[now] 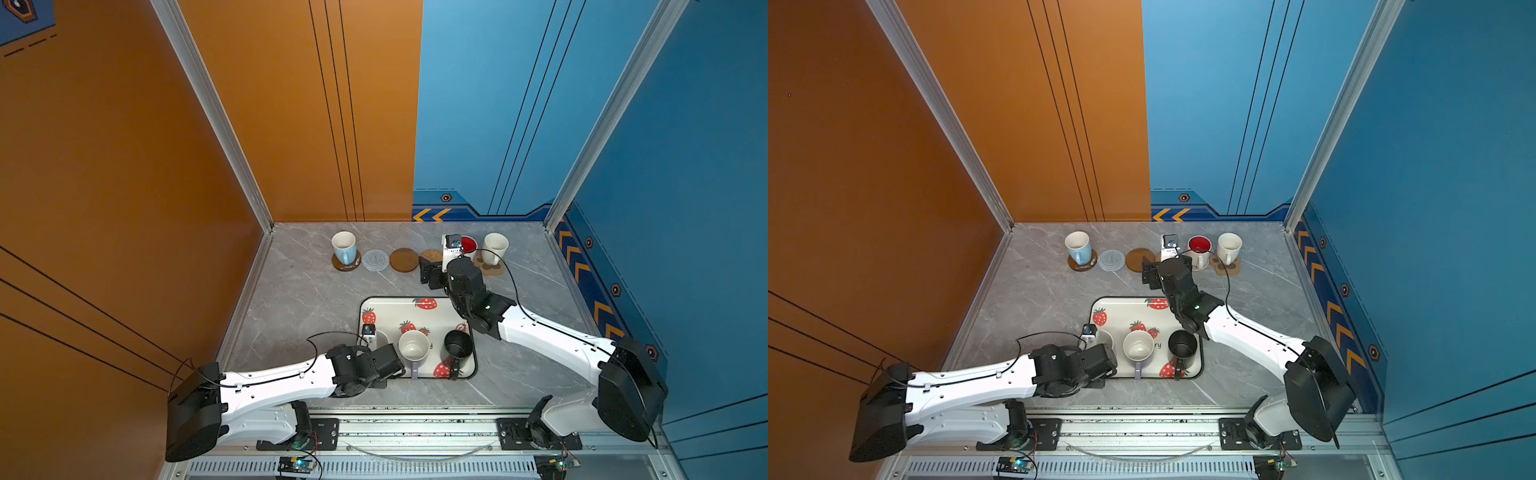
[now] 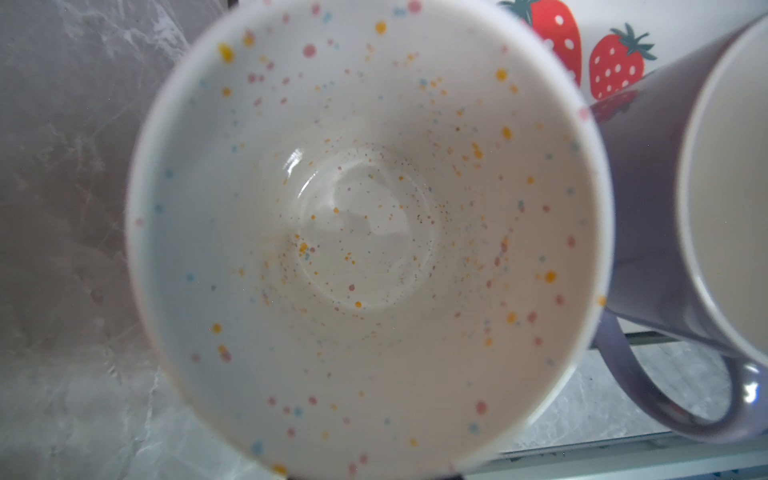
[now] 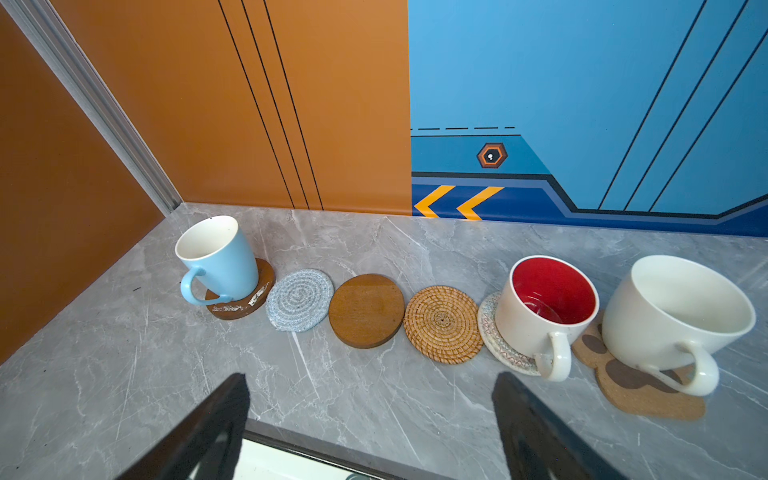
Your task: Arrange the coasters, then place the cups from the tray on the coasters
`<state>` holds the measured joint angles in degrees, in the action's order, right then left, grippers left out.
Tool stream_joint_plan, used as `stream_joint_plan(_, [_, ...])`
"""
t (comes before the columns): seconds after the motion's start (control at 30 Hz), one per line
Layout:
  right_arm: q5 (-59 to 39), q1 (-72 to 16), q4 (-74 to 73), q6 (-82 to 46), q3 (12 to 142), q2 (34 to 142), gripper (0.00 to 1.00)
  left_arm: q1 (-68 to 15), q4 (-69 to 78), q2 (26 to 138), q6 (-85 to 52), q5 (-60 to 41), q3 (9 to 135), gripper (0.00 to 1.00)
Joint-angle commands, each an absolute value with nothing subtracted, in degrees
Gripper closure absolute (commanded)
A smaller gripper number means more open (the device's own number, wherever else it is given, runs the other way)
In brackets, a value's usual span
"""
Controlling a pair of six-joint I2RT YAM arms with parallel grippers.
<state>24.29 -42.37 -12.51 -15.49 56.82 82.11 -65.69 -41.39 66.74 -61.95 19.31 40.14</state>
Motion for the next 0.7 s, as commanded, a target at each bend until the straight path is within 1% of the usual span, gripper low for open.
stream_joint_plan(0.0, [24.35, -42.01, -12.3, -16.6, 58.31, 82.44, 0.11, -65.92, -42.26, 64.56, -61.48, 22.21, 40.63, 1.0])
stream_joint_plan(0.67, [23.92, -41.57, -12.24, -16.79, 58.34, 82.79, 0.11, -66.09, -44.55, 61.02, -59.96, 25.31, 44.5, 1.0])
